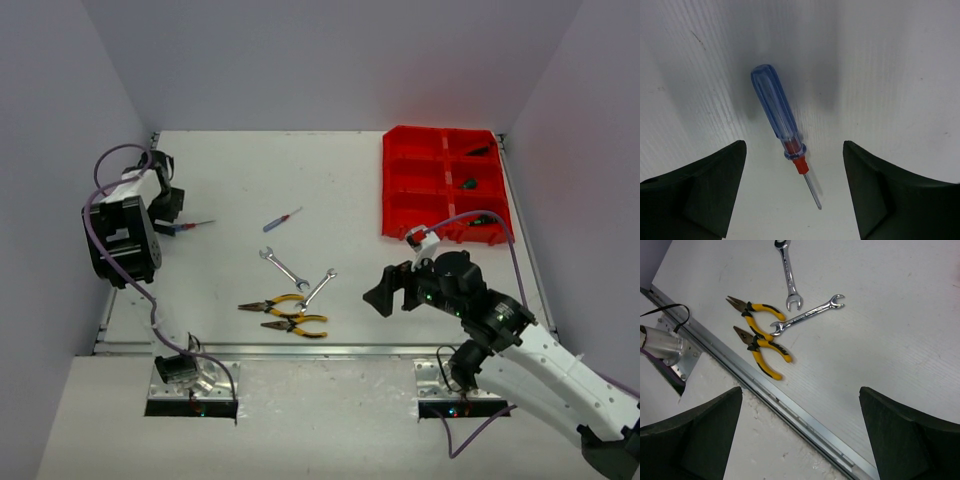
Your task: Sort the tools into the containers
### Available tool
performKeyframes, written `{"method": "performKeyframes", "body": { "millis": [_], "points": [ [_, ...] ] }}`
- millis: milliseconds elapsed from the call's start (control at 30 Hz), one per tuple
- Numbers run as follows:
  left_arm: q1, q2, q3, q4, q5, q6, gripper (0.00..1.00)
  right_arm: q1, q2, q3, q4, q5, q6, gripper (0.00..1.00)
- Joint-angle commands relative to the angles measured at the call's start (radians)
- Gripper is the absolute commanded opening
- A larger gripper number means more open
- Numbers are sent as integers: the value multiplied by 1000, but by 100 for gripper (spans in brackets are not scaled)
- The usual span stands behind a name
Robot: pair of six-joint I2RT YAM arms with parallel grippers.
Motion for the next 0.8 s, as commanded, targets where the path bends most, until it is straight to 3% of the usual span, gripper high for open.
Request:
{"method": "performKeyframes", "body": {
  "millis": [0,33,67,100,233,267,333,467,567,633,767],
  "points": [
    [-2,53,-9,39,17,-5,72,2,10,-14,36,11,-12,99],
    [-2,56,-13,44,19,-5,71,2,11,-14,37,11,-11,99],
    [-1,58,-21,55,25,-2,58,2,15,-13,37,7,-10,99],
    [0,61,-32,72,35,4,37,2,20,-12,37,1,-8,99],
    [0,92,-13,79,65,22,35,3,26,-5,30,1,-4,99],
    [0,102,-10,75,74,24,31,3,26,0,25,2,-4,99],
    [1,102,-15,84,97,30,11,2,26,4,22,8,-4,99],
    [-10,42,-37,125,163,61,0,1,36,11,34,8,-4,99],
    [-58,-82,-56,226,217,144,0,2,67,18,87,-14,-2,99],
    [-144,-250,-162,447,339,255,0,2,97,39,121,-35,3,99],
    [-321,-495,-390,849,686,337,0,1,190,131,191,-48,30,99]
  ]
}}
